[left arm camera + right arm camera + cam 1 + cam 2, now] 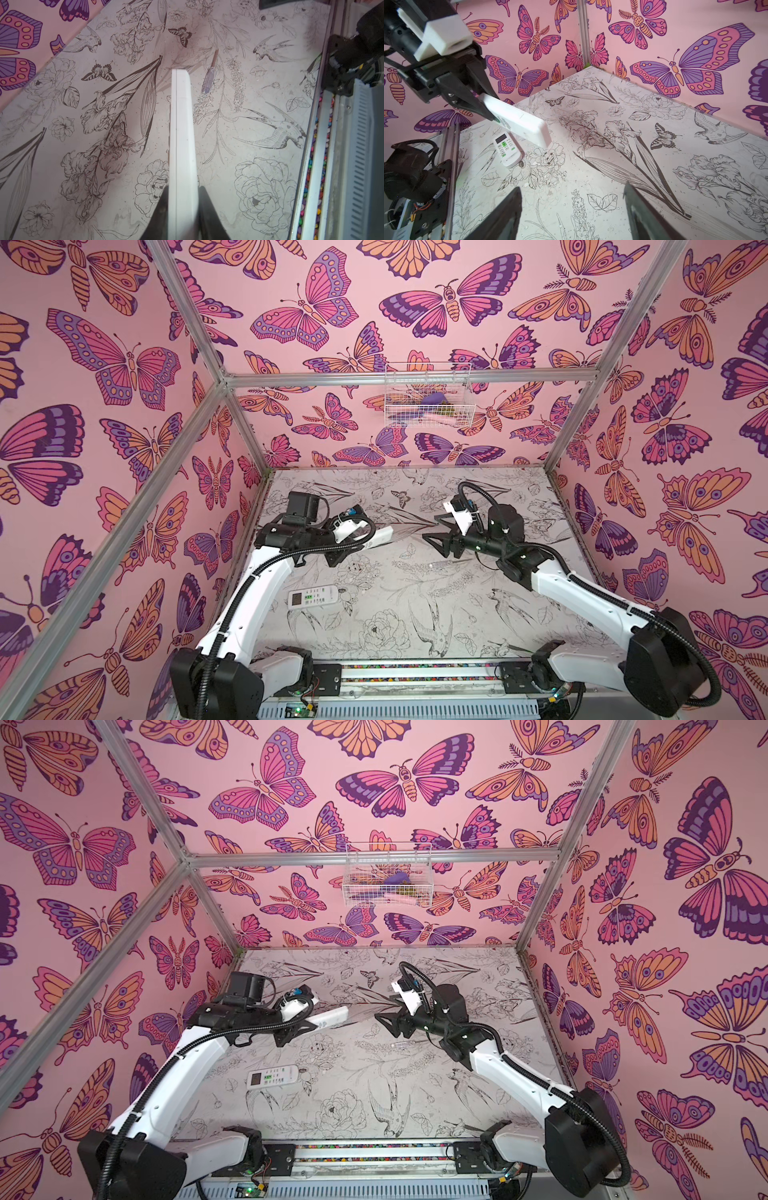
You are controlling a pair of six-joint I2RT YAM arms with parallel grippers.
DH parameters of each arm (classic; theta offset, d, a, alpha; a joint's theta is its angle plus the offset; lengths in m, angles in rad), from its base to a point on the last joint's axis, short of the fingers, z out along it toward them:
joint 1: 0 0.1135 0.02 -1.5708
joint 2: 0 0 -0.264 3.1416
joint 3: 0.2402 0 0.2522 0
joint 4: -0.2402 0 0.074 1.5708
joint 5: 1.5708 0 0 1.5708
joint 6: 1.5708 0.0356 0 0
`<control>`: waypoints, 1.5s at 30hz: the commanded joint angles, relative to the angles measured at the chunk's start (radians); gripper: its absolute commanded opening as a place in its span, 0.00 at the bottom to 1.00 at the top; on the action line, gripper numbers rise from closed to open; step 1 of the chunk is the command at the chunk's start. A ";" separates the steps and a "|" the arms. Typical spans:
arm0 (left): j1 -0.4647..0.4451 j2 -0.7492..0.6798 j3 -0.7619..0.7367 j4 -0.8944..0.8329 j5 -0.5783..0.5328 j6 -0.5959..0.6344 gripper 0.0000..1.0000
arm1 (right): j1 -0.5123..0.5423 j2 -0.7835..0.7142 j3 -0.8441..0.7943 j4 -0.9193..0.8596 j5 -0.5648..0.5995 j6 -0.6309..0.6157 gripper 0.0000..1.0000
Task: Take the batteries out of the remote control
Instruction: 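Hold the remote with the left gripper while the right gripper regrasps the battery cover, then slide the battery cover off with the right gripper, away from the left gripper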
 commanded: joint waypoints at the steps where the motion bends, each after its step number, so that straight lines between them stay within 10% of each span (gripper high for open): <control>1: 0.009 -0.006 0.040 -0.064 0.074 -0.215 0.00 | -0.005 0.002 -0.039 0.084 0.062 0.063 0.78; 13: 0.086 0.125 -0.096 0.190 0.374 -0.647 0.00 | -0.004 0.003 -0.133 0.115 0.118 0.182 0.76; 45: -0.013 0.245 -0.253 0.407 0.456 -0.699 0.00 | 0.072 0.434 -0.031 0.433 -0.159 0.431 0.70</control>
